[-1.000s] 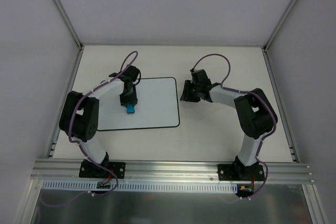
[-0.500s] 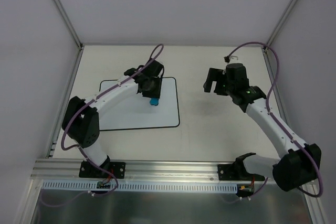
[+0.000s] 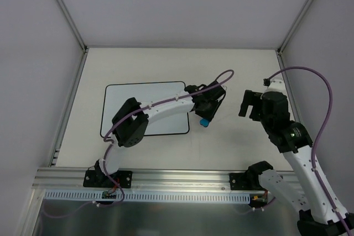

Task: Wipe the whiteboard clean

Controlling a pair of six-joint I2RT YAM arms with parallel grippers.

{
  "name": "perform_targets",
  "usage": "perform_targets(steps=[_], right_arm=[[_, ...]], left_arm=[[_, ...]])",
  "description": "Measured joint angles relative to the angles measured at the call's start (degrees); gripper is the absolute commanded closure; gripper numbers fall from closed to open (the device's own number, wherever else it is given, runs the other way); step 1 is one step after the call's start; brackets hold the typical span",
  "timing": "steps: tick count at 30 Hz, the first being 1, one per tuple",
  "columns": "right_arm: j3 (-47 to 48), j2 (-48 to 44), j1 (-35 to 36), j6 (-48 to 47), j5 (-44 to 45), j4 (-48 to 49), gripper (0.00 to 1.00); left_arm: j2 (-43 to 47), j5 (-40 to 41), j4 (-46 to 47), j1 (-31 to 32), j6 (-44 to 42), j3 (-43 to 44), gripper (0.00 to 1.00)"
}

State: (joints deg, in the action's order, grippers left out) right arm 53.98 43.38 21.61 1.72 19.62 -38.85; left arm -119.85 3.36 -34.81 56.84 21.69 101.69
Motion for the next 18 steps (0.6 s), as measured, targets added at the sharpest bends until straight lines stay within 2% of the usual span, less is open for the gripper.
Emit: perform_targets(steps=[1,2,5,8,9,12,13,14,18], right_arm=[[-0.07,-1.68,0.00,-0.39,0.74,-1.01,0.01],[-0.13,-3.17,0.00,-0.68,1.29,-1.81,0.01],[-0.39,-8.02,0.00,-1.57,3.28,-4.57,0.01],[-0.44,-11.32,0.00,-2.19,4.35,-6.60,0.01],[-0.44,-12.09,0.00,-2.34,4.61,-7.28,0.01],[-0.44,-13.70,0.00,-2.86,5.03,-8.59,0.01],[-0.44,-14.16,0.00,-3.02,5.09,-8.76,0.01],[-0.44,-14.56,0.00,-3.37,5.18,-8.90,0.01],[-0.28,-15.10,0.00,-4.79,5.55,-9.79,0.01]], left_arm=[[-1.49,0.00,0.00,0.81,0.02,0.79,0.99],[-2.58,0.00,0.00,1.44,0.02,1.25,0.92],[-5.51,0.04,-0.22,2.75,0.24,1.75,0.83],[-7.21,0.11,-0.26,2.80,0.85,1.79,0.62],[-7.63,0.13,-0.26,2.80,1.27,1.79,0.47],[-8.00,0.28,-0.59,2.67,1.86,1.79,0.23],[-7.96,0.33,-0.57,2.58,2.12,1.81,0.08],[-7.85,0.42,-0.52,2.58,2.25,1.81,0.02],[-6.29,1.73,-0.81,2.60,3.10,1.31,0.01]])
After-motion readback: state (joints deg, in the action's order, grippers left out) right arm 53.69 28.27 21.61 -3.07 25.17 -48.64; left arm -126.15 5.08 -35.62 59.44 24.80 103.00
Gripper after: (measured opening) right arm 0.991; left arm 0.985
